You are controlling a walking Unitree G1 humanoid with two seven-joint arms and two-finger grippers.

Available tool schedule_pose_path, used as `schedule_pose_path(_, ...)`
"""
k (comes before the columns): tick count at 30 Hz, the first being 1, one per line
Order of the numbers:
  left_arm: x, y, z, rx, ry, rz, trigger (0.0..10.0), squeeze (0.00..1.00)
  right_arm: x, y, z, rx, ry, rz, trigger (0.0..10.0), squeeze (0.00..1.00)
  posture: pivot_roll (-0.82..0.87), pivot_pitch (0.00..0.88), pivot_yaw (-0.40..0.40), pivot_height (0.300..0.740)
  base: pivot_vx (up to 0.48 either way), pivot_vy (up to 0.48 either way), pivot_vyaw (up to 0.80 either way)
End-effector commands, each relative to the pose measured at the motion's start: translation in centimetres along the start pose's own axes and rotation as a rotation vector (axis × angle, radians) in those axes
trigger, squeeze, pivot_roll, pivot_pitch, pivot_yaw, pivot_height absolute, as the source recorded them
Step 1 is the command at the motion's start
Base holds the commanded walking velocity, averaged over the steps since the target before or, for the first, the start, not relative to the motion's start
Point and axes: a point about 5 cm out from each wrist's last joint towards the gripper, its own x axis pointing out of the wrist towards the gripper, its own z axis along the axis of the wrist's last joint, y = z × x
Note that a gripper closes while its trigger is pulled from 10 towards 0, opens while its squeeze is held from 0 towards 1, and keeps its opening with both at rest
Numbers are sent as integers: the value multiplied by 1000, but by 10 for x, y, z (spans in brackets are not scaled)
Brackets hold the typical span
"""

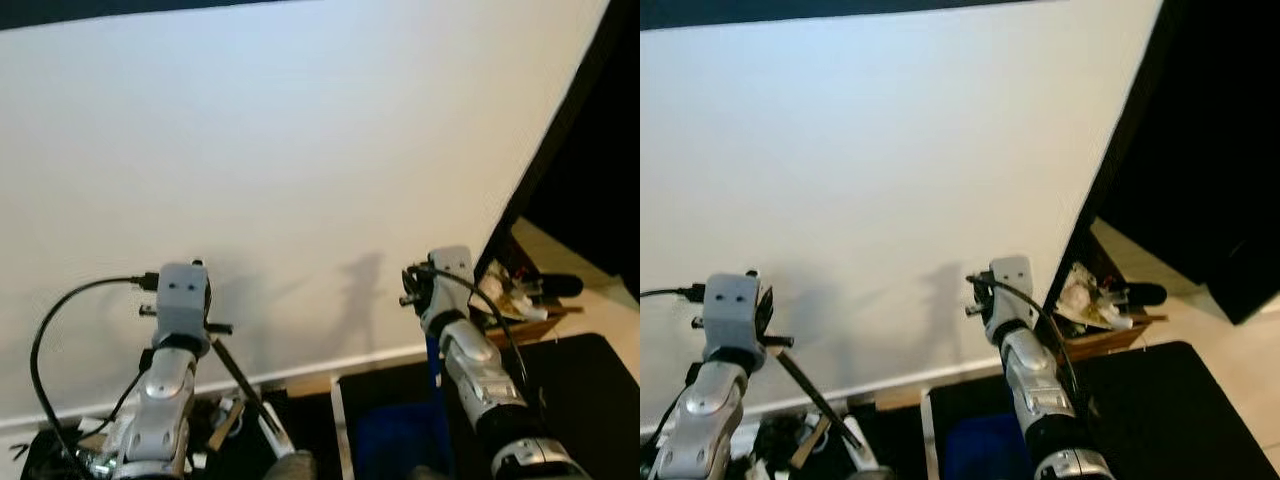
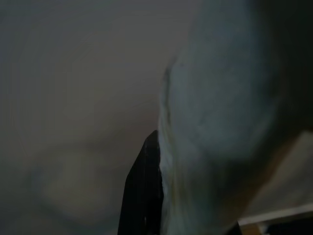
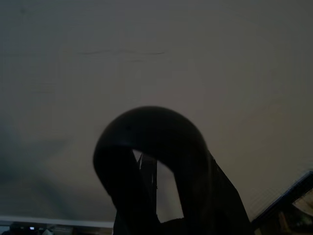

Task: Sweep floor

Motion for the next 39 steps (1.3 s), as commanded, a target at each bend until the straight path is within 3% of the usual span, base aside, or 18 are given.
schedule_pose_path(1, 1, -1, 3, -5, -17, -3, 10000, 0, 0, 5, -3, 50, 9, 11, 10000, 0, 188, 14, 12, 740, 0, 300, 0)
schedule_pose_path(35, 0, -1, 2, -6, -14, -1, 10000, 0, 0, 5, -3, 49, 9, 10, 10000, 0, 190, 18, 13, 740, 0, 298, 0)
schedule_pose_path(39, 0, -1, 3, -1, -16, -1, 10000, 0, 1, 4, 2, 3, -14, 17, 10000, 0, 192, 19, 13, 740, 0, 0, 0)
